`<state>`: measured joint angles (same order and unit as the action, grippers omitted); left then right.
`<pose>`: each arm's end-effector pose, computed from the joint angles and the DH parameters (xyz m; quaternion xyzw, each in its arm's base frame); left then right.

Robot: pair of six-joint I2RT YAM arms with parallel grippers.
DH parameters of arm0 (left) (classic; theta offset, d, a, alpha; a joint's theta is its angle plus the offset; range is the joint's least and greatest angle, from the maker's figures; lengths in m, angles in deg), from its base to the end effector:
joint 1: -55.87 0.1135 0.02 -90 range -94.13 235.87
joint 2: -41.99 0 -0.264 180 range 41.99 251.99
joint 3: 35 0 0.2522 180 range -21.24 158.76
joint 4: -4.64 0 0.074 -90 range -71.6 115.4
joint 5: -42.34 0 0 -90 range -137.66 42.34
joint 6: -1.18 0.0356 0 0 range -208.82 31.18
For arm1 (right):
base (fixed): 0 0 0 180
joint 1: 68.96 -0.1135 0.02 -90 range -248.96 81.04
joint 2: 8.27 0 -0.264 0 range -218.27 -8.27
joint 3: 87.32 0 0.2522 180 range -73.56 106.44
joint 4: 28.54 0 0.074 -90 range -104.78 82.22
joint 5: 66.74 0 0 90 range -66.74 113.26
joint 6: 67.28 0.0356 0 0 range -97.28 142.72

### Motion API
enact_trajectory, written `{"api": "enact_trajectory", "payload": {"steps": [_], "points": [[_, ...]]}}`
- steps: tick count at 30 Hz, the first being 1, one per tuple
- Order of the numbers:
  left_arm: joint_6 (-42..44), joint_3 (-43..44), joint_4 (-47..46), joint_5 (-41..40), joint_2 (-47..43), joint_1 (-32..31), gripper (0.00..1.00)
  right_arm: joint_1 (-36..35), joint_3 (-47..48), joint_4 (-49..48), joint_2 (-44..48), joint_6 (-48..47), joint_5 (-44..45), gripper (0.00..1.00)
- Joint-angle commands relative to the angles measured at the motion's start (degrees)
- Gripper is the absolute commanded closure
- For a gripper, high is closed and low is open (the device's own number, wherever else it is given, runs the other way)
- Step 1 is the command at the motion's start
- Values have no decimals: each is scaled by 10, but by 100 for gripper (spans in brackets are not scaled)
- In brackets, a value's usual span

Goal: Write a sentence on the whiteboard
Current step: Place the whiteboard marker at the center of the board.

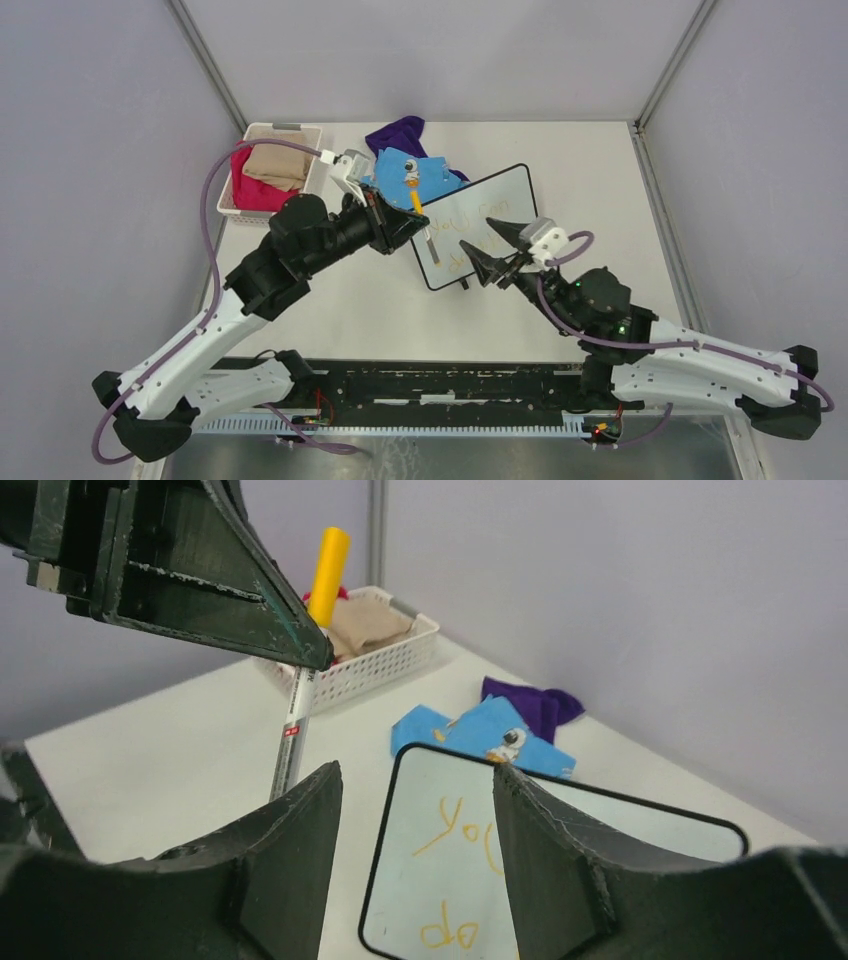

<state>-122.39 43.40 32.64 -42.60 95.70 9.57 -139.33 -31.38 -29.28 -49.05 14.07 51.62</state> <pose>0.1374 -0.1483 0.4253 0.1107 0.7187 -0.4648 0.5052 0.0713 0.1496 0.3807 -0.2208 0.5751 0.2702 0.7399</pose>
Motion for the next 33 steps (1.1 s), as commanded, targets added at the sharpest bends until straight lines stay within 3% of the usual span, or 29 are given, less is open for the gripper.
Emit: {"api": "enact_trajectory", "payload": {"steps": [1,7,17,21,33], "points": [[47,-47,37,62,-46,1,98,5,20,58,-34,42,-76,38],[60,-81,16,97,-79,1,98,10,18,21,-78,82,-175,38],[66,-90,-15,120,-80,0,98,41,20,-10,-114,163,-245,47],[68,-94,-17,111,-83,0,98,56,17,-18,-124,184,-278,51],[96,-98,-12,79,-94,1,98,83,18,-14,-144,223,-346,51]]}}
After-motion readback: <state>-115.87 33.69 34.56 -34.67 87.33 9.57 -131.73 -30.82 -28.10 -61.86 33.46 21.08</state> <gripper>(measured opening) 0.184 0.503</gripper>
